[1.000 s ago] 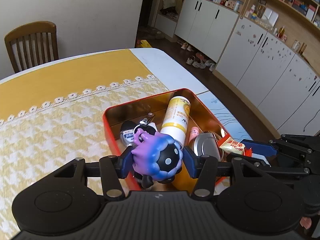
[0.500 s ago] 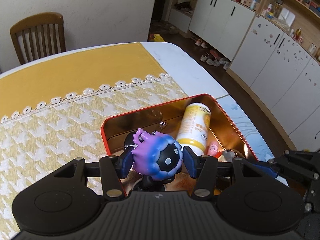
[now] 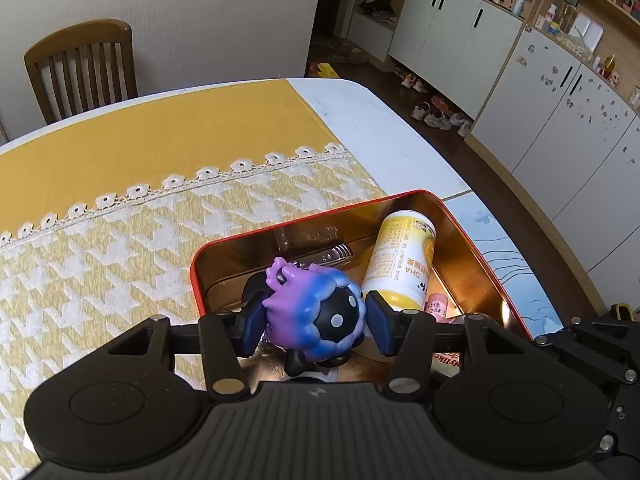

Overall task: Organize rigid objects
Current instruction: 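Open both tools to drop the plush toy and candy into the box, then move the left tool to the pink packet and close on it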

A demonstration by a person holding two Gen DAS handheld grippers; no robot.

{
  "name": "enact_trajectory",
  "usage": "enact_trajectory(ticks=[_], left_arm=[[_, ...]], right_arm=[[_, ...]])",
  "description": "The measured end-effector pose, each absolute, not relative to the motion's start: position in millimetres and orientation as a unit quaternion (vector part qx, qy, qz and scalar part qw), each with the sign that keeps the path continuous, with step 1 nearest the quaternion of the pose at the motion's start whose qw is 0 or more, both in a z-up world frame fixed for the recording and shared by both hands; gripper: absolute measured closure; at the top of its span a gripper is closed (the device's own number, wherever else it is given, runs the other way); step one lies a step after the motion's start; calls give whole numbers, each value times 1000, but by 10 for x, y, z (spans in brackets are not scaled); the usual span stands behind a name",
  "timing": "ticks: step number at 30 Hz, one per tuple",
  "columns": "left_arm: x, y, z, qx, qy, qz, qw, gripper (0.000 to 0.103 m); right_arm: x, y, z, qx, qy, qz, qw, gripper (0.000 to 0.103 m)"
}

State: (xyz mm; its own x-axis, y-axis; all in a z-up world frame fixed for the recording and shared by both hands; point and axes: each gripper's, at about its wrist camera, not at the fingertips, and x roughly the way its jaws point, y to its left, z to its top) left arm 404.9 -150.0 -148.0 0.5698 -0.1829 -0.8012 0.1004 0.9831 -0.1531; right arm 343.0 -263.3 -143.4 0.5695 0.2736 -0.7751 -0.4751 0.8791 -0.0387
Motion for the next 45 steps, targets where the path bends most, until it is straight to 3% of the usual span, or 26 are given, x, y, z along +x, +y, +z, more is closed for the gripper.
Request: enact_trajectory(ticks=[8, 10, 11, 14, 29, 32, 38, 42, 45], left_arm=[[4075, -1484, -1436, -49, 457, -73, 885, 49], [4053, -1476, -1407, -50, 450, -76, 889, 38], [4032, -1469, -1386, -52, 445, -77, 891, 38], [3970, -1461, -1329, -51, 437, -82, 894, 37], [3438, -1208, -1030, -37, 394, -101, 913, 37], [3273, -1085, -982, -43, 388, -102, 915, 37], [2941, -786, -904, -49, 376, -98, 920, 37], [2736, -545, -880, -52, 369, -91, 924, 27], [2610, -361, -886, -51, 368, -82, 925, 25]], right_arm=[[3400, -2721, -1413, -106, 409, 201, 884, 66], [3394, -2756, -1401, -100, 408, 201, 885, 65], [3386, -2769, -1393, -98, 407, 201, 886, 63], [3351, -2813, -1357, -87, 401, 204, 889, 46], [3128, -2814, -1086, -74, 388, 207, 895, 35], [3049, -2810, -1028, -68, 382, 205, 899, 26], [2876, -2730, -890, -61, 371, 212, 902, 20], [2768, -2604, -808, -60, 361, 223, 904, 14], [2689, -2468, -783, -61, 356, 231, 903, 10]])
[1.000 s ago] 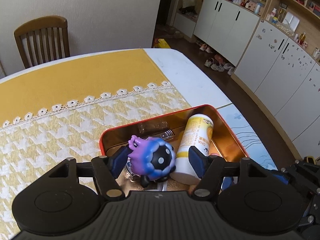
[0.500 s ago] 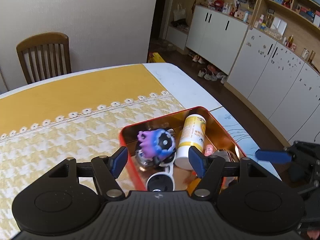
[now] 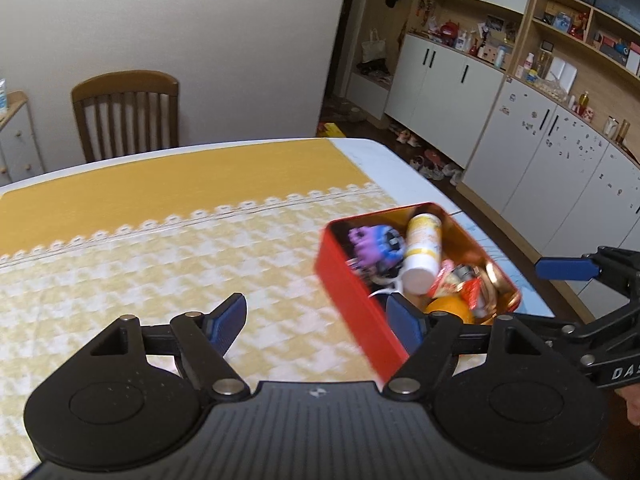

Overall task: Organize rigid objects
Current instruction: 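Move the left tool to the pink packet and close on it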

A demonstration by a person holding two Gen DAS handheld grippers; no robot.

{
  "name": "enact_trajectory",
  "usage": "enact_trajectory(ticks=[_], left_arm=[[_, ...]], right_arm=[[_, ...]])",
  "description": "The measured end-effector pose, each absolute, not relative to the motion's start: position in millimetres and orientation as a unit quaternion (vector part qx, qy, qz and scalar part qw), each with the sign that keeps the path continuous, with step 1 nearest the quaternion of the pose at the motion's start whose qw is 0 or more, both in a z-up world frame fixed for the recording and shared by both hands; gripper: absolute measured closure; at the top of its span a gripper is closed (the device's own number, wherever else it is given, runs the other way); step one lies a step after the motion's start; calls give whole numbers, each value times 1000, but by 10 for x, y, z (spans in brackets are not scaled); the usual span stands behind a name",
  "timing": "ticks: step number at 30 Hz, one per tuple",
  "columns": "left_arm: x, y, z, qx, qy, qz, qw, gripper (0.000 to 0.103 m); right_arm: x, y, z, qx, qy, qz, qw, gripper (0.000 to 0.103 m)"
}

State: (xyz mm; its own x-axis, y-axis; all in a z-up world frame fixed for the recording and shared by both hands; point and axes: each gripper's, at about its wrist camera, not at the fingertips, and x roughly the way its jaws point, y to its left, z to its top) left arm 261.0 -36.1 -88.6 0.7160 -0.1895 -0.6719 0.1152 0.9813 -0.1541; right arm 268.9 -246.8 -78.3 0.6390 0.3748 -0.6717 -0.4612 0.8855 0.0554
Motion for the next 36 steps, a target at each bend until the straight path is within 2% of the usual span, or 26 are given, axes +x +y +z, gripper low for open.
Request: enact_trajectory(ticks=[2, 6, 18, 30, 36], left_arm=[[2527, -235, -908, -48, 366, -75, 926, 21], [2418, 16, -959, -49, 366, -58, 928, 21], [2320, 463, -1290, -63, 398, -69, 912, 21], [2951, 547, -1706, -59, 456, -75, 885, 21], [3141, 505, -1801, -50, 464, -86, 880, 21]], right_arm=[[2648, -2367, -782, -61, 356, 240, 901, 6], [2544, -2133, -794, -71, 346, 261, 898, 0], [2274, -1322, -1136, -105, 371, 308, 870, 0], [2395, -767, -1507, -112, 393, 313, 857, 1], [2490, -580, -1643, -116, 400, 313, 853, 8]])
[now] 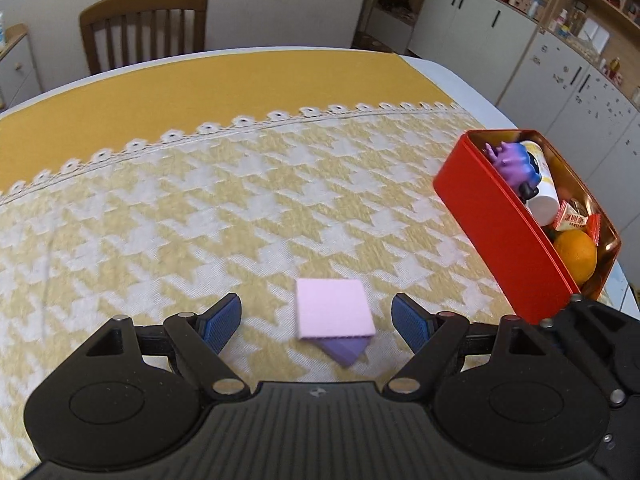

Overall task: Organize rigid objects
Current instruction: 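Move the left tool to the pink packet and close on it, then lift the pink packet with the left tool while the right tool grasps its purple end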

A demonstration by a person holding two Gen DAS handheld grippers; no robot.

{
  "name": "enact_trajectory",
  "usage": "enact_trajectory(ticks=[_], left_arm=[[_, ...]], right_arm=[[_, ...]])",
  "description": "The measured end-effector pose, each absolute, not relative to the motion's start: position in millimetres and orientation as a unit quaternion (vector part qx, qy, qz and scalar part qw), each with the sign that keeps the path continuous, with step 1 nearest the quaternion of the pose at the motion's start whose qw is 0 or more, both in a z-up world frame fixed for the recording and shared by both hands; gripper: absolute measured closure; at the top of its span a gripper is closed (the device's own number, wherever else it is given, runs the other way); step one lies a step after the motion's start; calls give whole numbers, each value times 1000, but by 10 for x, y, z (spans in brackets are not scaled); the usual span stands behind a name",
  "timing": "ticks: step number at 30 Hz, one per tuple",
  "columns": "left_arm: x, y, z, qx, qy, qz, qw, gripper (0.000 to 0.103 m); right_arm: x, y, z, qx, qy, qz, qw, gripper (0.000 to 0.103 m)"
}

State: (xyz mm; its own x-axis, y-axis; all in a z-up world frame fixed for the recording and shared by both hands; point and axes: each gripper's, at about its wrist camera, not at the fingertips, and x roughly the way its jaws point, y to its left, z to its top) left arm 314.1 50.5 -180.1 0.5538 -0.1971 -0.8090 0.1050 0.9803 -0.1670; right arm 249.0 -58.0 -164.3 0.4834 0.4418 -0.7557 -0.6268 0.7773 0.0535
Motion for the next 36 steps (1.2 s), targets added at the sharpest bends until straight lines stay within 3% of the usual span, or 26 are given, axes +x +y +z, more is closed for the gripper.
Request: enact_trajectory(ticks=[5, 12, 15, 30, 33, 35, 36], left_arm=[[3202, 452, -1826, -42, 462, -91, 881, 23], [3216, 409, -1881, -35, 463, -108, 879, 45], [3202, 403, -1887, -27, 458, -105, 883, 60], [3220, 816, -1824, -102, 442, -76, 888, 63], [3217, 890, -1818, -109, 441, -67, 888, 63], [3207, 910, -1814, -112, 442, -64, 888, 63], [3198, 913, -1807, -113, 441, -63, 888, 63]], right_arm=[[2569, -533, -1730, -104, 408, 304, 854, 17], [2634, -454, -1822, -114, 409, 302, 853, 31], [2685, -435, -1849, -110, 411, 301, 854, 34], [2694, -214, -1916, -137, 402, 305, 852, 52], [2686, -194, -1909, -142, 399, 304, 853, 64], [2677, -194, -1899, -140, 400, 302, 854, 82], [2671, -192, -1893, -139, 400, 300, 854, 83]])
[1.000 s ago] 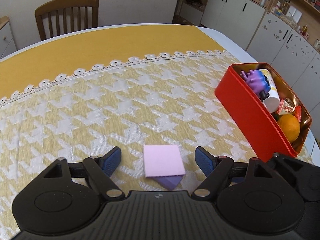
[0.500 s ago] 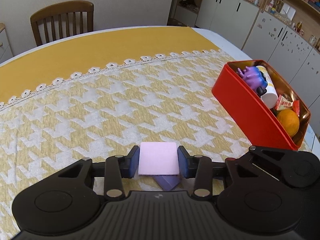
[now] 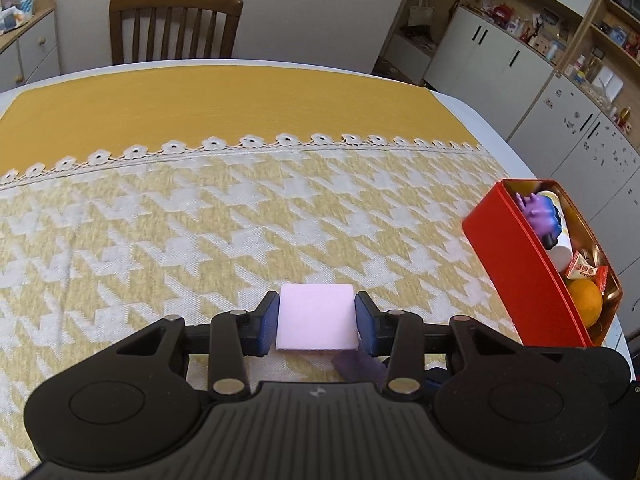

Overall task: Organize rigid objects
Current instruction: 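Lift the pink packet with the left tool while the right tool grasps its purple end, then carry the packet over the red tin box with both tools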

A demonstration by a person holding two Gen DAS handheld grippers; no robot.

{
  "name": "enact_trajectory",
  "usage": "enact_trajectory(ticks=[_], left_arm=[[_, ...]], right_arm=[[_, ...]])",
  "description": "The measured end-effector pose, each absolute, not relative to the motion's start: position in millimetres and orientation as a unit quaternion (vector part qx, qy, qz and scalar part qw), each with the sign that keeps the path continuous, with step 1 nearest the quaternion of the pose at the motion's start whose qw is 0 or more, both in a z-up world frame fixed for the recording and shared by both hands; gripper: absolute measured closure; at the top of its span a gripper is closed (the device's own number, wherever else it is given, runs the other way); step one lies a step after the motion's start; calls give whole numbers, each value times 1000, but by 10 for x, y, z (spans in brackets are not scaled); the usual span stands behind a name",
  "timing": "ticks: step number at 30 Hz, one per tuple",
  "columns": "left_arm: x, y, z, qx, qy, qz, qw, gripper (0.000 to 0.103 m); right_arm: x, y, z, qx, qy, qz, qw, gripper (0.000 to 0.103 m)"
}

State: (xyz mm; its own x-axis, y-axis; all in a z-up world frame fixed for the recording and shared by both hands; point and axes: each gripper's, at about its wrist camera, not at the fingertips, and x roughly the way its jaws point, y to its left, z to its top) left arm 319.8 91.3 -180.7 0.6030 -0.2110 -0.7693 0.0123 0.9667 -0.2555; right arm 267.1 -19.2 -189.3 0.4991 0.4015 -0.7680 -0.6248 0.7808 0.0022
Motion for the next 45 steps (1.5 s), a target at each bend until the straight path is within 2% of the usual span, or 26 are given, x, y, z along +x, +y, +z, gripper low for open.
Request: enact_trajectory(ticks=[6, 19, 35, 45], left_arm=[[3098, 888, -1706, -99, 440, -51, 891, 63], [2801, 615, -1249, -96, 427, -66, 897, 63], [2711, -389, -755, -74, 380, -142, 911, 63], [2972, -1135, -873, -24, 389, -171, 905, 63]], right_arm=[[2690, -250, -1787, -119, 408, 286, 859, 84], [2441, -807, -1196, -88, 388, 273, 876, 84], [2399, -1863, -774, -78, 344, 209, 912, 83], [2590, -2465, -838, -83, 344, 174, 919, 83]])
